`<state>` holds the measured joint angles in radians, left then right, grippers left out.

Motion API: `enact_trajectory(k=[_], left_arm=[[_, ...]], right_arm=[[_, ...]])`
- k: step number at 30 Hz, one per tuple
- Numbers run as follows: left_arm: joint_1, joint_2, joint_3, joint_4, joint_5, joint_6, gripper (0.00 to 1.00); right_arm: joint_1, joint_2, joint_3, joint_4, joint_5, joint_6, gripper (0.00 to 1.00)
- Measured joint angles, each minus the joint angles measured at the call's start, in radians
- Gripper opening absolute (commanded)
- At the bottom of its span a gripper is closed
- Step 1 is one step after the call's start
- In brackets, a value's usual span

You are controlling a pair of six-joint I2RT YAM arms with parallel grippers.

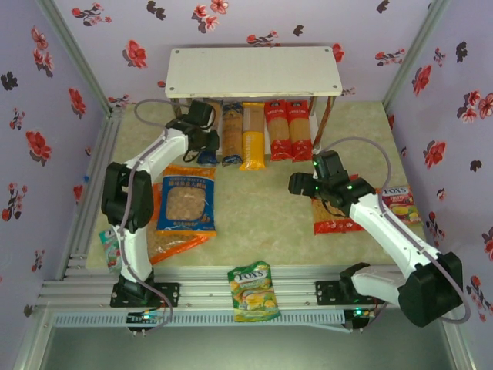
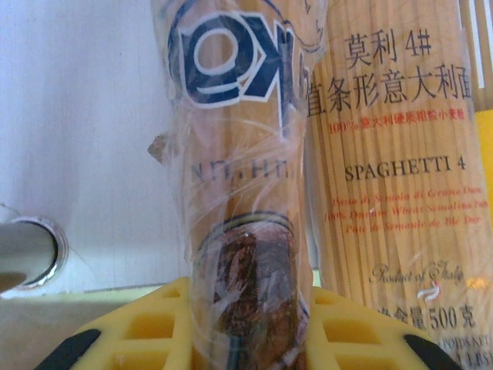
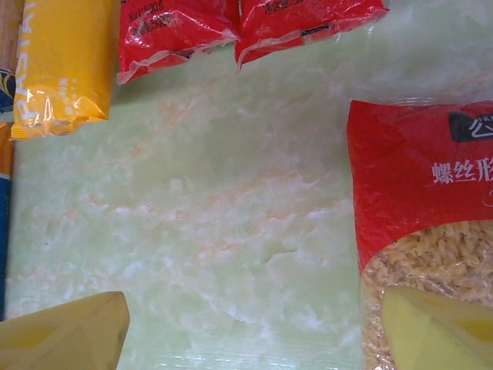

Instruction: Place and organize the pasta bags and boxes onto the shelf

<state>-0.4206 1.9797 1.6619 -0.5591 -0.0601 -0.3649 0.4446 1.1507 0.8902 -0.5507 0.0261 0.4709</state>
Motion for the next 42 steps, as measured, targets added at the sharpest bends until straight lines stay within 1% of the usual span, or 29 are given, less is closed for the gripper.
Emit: enact_trajectory(k=[5,10,14,15,16,18,20,22,24,26,30,32,36,40,42], left_arm=[[-0.001,0.050,0.048,-0.002,-0.024,0.006,0.00],[-0.001,0.081,0.056,-0.003,-0.050,0.006,0.01],[-0.002,0.103,0.078,-0.003,-0.063,0.006,0.33],[-0.003,0.106,0.080,-0.001,-0.064,0.009,0.38],[-0.003,0.109,0.082,0.001,-0.065,0.010,0.41],[-0.004,0.112,0.084,0.005,-0.074,0.006,0.44],[-0.004,0.114,0.084,0.011,-0.083,0.009,0.49],[-0.005,0.114,0.084,0.014,-0.085,0.010,0.52],[-0.005,0.114,0.084,0.016,-0.087,0.011,0.58],[-0.005,0.114,0.084,0.022,-0.091,0.018,0.68],[-0.005,0.114,0.084,0.050,-0.092,0.027,0.95],[-0.005,0.111,0.076,0.081,-0.089,0.032,0.97],[-0.005,0.087,0.026,0.140,-0.078,0.040,0.95],[-0.005,0.007,-0.085,0.216,-0.068,0.051,0.94],[-0.011,-0.044,-0.135,0.245,-0.067,0.056,0.91]], right_arm=[[0.000,0.016,0.004,0.000,0.000,-0.005,0.86],[0.000,0.019,0.006,0.000,0.000,-0.010,0.86],[0.000,0.020,0.006,0.000,0.000,-0.016,0.86],[0.000,0.020,0.006,0.000,0.000,-0.017,0.86],[0.000,0.020,0.006,0.000,0.000,-0.018,0.86],[0.000,0.020,0.006,0.000,0.000,-0.018,0.86],[0.000,0.020,0.006,0.000,0.000,-0.018,0.86],[0.000,0.019,0.006,0.000,0.000,-0.018,0.86],[0.000,0.019,0.006,0.000,0.000,-0.018,0.86],[0.000,0.019,0.006,0.000,0.000,-0.018,0.86],[0.000,0.018,0.006,0.000,0.000,-0.018,0.86],[0.000,0.016,0.006,-0.001,0.000,-0.018,0.86],[0.000,0.014,0.006,-0.001,0.000,-0.018,0.86],[0.000,0.014,0.006,-0.001,0.000,-0.018,0.86],[0.000,0.014,0.006,-0.001,0.000,-0.018,0.86]])
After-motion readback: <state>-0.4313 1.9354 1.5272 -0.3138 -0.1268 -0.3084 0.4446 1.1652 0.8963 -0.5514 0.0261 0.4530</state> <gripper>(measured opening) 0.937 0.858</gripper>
